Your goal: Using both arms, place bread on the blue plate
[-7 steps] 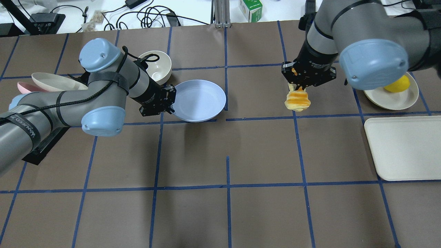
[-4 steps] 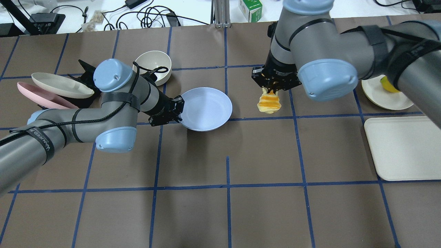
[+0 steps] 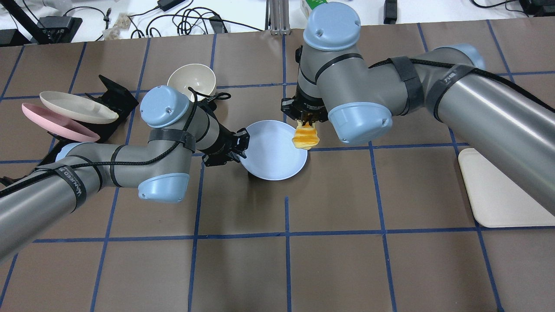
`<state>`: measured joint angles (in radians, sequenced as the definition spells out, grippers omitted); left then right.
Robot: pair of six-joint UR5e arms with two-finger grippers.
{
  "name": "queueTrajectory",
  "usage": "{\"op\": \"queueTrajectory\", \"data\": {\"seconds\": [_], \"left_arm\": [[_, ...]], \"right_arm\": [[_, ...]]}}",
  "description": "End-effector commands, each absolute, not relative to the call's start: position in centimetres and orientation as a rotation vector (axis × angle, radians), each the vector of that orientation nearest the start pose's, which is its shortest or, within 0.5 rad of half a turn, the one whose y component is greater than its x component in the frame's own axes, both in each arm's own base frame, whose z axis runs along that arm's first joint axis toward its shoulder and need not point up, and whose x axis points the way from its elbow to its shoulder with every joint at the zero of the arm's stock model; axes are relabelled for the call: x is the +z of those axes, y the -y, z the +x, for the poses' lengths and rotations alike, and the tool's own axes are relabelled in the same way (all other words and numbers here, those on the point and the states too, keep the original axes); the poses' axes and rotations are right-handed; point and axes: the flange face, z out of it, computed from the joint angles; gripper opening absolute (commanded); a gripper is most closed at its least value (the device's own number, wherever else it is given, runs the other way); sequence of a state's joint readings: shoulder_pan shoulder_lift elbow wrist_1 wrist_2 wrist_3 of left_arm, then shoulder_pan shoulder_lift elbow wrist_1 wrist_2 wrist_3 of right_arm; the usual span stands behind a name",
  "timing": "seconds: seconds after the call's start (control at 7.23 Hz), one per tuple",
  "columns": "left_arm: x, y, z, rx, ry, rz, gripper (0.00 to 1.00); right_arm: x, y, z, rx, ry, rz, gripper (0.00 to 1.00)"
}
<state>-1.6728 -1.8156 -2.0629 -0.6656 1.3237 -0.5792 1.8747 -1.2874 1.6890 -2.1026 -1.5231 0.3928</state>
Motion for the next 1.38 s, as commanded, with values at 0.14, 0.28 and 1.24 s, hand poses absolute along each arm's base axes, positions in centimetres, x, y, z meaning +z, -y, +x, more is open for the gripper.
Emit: {"op": "queueTrajectory", "data": {"seconds": [0.14, 0.28, 1.24], "left_arm": [[29.3, 52.4, -14.4, -0.224, -3.357, -0.451, 1.00], [32.6, 53.3, -11.5, -0.147, -3.303, -0.313, 1.00], [49.9, 52.9, -9.3, 0.023, -3.157, -0.117, 1.00]], "right_arm": [[29.5, 52.3, 34.3, -0.162, -3.036, 0.116, 0.00], [28.1, 52.5, 34.7, -0.136, -3.041, 0.109, 0.00], [22.0, 51.1, 39.7, -0.108, -3.044, 0.049, 0.68]]}}
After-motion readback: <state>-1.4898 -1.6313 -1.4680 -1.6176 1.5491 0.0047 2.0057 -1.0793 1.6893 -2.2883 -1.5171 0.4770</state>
